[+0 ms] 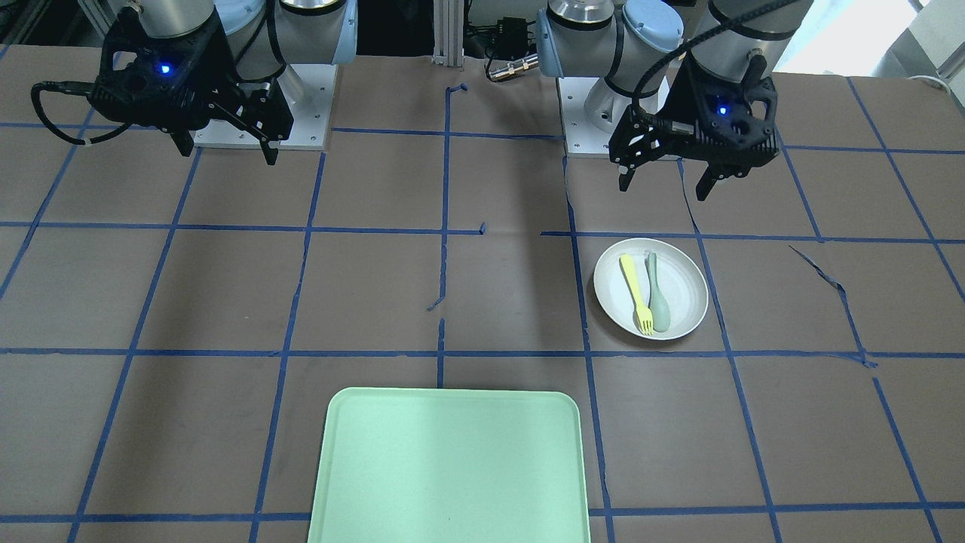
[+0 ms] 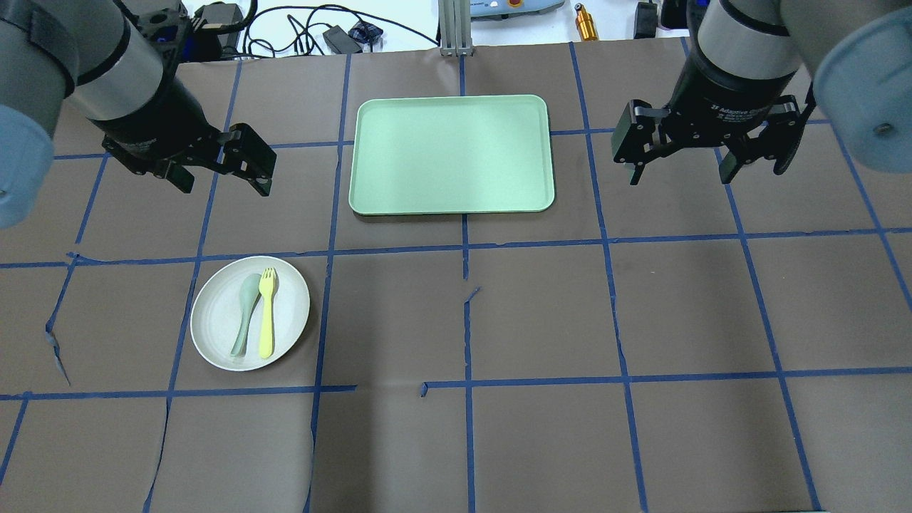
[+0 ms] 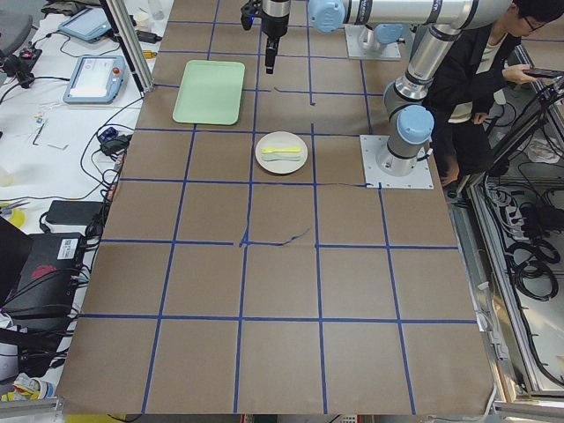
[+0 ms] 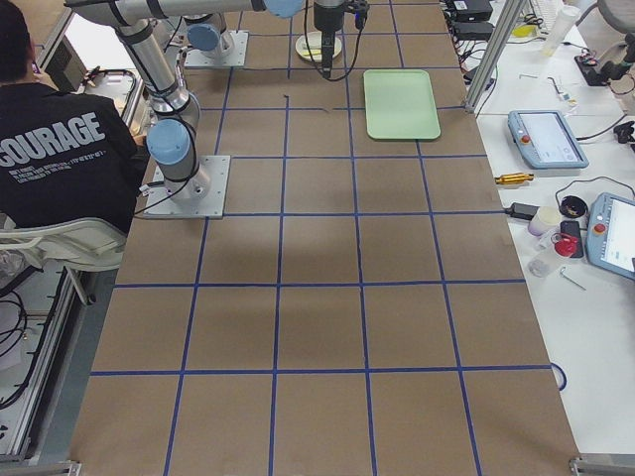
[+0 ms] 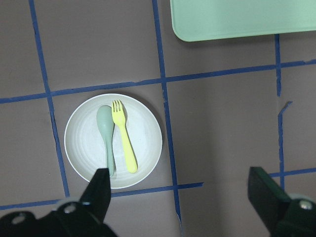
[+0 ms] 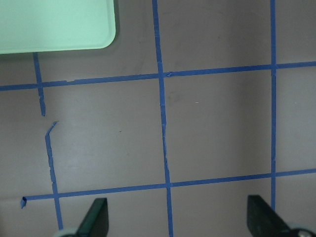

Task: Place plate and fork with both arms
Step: 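Lower the left gripper to the white plate's rim and grasp it, then slide the white plate with the left gripper onto the green tray, then open the left gripper and lift it away from the plate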

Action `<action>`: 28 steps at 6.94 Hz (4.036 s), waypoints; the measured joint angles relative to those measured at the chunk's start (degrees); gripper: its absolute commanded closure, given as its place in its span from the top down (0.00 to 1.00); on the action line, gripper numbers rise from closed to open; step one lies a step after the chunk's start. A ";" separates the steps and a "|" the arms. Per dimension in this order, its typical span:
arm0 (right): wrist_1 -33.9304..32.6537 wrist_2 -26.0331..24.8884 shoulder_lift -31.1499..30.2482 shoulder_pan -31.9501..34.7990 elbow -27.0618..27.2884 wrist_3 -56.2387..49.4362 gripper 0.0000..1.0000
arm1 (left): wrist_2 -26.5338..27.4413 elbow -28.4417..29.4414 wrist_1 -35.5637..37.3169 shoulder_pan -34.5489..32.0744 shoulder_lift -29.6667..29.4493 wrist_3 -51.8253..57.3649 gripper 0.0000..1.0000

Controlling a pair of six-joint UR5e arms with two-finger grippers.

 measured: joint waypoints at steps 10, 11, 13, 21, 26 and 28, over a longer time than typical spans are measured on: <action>0.00 0.03 0.09 0.00 0.45 0.04 1.00 | -1.47 -28.00 37.22 24.19 -16.21 15.56 0.00; 0.00 0.02 0.09 0.00 0.45 0.04 1.00 | -1.59 -27.89 37.08 24.21 -16.22 15.55 0.00; 0.00 -0.04 0.09 0.00 0.45 0.04 1.00 | -2.10 -27.11 36.51 24.18 -16.15 15.58 0.00; 0.00 0.04 0.09 0.00 0.54 0.04 1.00 | -20.82 23.03 20.52 1.40 -45.32 3.42 0.00; 0.00 0.04 0.09 0.06 0.54 0.04 1.00 | -19.77 32.73 21.01 -6.18 -54.91 -5.16 0.82; 0.00 0.04 0.09 0.04 0.54 0.04 1.00 | -18.65 32.28 21.44 -6.15 -53.58 -4.22 1.00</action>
